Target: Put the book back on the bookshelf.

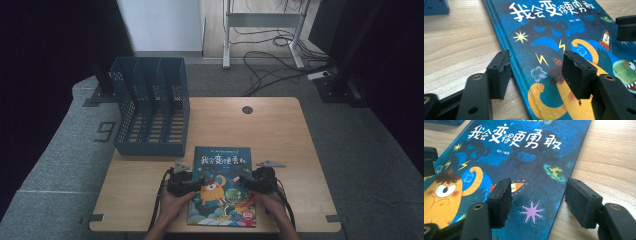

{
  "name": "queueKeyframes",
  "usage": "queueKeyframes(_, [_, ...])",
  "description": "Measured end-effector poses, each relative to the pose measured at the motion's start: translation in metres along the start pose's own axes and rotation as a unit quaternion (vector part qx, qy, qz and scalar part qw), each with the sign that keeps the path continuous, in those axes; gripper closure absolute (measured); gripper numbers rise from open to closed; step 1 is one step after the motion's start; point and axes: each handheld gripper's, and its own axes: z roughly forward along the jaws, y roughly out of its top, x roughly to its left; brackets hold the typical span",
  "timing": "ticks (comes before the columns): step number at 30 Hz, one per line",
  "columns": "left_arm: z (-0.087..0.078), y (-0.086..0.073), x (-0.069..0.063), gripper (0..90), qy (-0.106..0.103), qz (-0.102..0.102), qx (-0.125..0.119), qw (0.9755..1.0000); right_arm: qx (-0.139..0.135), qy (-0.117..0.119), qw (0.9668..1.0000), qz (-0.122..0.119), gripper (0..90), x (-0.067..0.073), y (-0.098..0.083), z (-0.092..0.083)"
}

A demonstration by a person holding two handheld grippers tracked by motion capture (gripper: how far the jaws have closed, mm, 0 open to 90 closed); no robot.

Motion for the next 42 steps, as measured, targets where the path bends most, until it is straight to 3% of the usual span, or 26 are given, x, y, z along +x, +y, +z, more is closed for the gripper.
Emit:
queueKeyframes(5, [0.007, 0.002, -0.001, 28.8, -0.002, -0.007, 0.005, 1.0, 0.004, 0.004, 1.0, -0.006, 33.6, 0.0, 0.001, 0.0])
queueKeyframes(15, [0.015, 0.013, 0.001, 26.3, 0.009, 0.003, 0.016, 0.9998, 0.012, 0.002, 0.9999, -0.01, 32.6, 0.0, 0.005, 0.003])
queueKeyframes(22, [0.012, 0.013, 0.007, 31.7, -0.007, -0.029, 0.008, 0.9995, 0.012, 0.028, 0.9992, 0.025, 37.0, -0.009, 0.008, 0.001])
queueKeyframes(28, [0.012, 0.013, 0.006, 34.0, 0.001, -0.023, 0.008, 0.9997, 0.012, 0.028, 0.9991, 0.03, 39.1, -0.01, 0.009, 0.0])
queueKeyframes(36, [0.012, 0.012, 0.005, 33.4, 0.003, -0.016, 0.01, 0.9998, -0.001, 0.057, 0.9964, 0.063, 40.7, -0.018, 0.01, -0.004])
queueKeyframes(42, [0.013, 0.011, 0.004, 31.8, 0.007, -0.006, 0.01, 0.9999, -0.013, 0.072, 0.9945, 0.074, 40.4, -0.019, 0.012, -0.009])
